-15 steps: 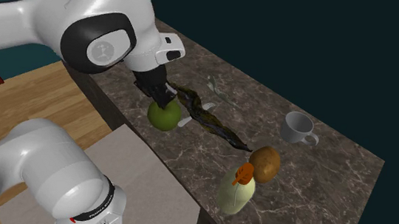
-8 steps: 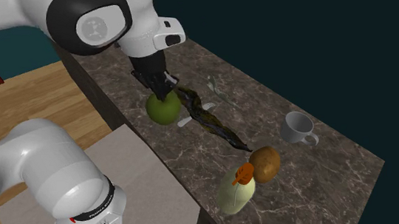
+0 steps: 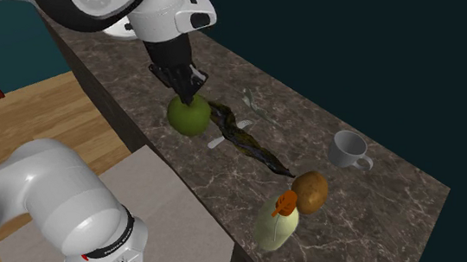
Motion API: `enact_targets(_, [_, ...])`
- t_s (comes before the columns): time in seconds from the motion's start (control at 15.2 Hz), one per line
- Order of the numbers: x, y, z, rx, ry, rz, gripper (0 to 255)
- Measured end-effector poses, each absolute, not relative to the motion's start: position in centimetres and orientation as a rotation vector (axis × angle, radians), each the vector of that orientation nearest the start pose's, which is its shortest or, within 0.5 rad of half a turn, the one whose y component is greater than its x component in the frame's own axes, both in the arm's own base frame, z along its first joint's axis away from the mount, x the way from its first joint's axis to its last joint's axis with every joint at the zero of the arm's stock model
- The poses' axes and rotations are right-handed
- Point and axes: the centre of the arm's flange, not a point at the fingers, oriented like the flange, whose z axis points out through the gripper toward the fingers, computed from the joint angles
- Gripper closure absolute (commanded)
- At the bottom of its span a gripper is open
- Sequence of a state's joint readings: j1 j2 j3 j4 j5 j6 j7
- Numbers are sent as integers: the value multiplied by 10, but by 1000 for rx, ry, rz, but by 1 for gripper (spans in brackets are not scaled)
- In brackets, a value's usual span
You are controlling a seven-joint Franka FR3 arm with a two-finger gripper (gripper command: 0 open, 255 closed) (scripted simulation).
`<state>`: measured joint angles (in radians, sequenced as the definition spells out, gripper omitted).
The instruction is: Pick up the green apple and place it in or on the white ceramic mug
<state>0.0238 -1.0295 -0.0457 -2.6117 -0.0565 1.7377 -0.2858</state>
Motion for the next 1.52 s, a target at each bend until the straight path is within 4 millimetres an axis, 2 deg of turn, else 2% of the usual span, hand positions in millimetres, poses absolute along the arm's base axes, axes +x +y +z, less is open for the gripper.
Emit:
enact_targets(0.33, [295, -51, 564, -3137, -455, -241, 255])
enact_targets(1.52, [456, -226, 589, -3138, -453, -239, 255])
